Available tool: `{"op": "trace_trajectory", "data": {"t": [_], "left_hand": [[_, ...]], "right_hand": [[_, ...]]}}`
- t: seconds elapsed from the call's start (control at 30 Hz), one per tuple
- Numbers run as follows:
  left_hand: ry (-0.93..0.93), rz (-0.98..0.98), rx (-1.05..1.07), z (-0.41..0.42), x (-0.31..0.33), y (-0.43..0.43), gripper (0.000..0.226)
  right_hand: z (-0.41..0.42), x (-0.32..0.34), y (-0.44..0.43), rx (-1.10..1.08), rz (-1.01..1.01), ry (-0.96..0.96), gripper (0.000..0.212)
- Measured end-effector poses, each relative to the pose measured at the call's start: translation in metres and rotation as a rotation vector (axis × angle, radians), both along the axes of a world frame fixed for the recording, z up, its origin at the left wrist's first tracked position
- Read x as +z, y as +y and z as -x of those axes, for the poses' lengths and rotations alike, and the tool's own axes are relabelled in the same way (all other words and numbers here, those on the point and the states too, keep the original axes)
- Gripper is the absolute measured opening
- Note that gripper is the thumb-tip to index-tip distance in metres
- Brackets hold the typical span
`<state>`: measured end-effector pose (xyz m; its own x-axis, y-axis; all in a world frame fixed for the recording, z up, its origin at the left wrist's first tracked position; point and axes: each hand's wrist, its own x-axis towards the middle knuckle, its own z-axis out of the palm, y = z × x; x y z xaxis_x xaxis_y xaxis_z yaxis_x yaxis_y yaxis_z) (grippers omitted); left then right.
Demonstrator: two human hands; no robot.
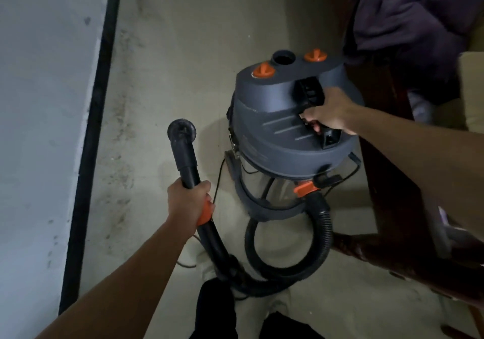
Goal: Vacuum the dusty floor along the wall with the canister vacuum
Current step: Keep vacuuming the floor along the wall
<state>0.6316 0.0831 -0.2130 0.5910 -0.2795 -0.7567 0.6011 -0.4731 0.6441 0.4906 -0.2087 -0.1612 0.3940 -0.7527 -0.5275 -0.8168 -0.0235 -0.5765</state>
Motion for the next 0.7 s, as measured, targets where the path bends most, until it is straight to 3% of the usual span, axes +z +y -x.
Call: {"op": "trace_trajectory", "data": {"t": [0.17,0.33,0.53,0.7], "left_hand": [[0.006,-0.008,-0.024,-0.027,-0.005,-0.013,0.012],[0.026,0.041,-0.028,-0.045,-0.009,-0.031,0.010],[0.094,0.057,0.007,-0.058,-0.013,-0.032,0.007],[0.119,0.043,0.057,-0.064,-0.011,-0.049,0.013]], "right_hand": [[-0.003,0.007,-0.008,0.240,-0.009,0.087,0.020],[-0.035,0.002,-0.004,0.351,0.366,0.346,0.024],[-0.083,-0.011,0.003,0.362,0.504,0.341,0.020],[-0.106,-0.016,-0.007,0.303,0.501,0.290,0.021]]}}
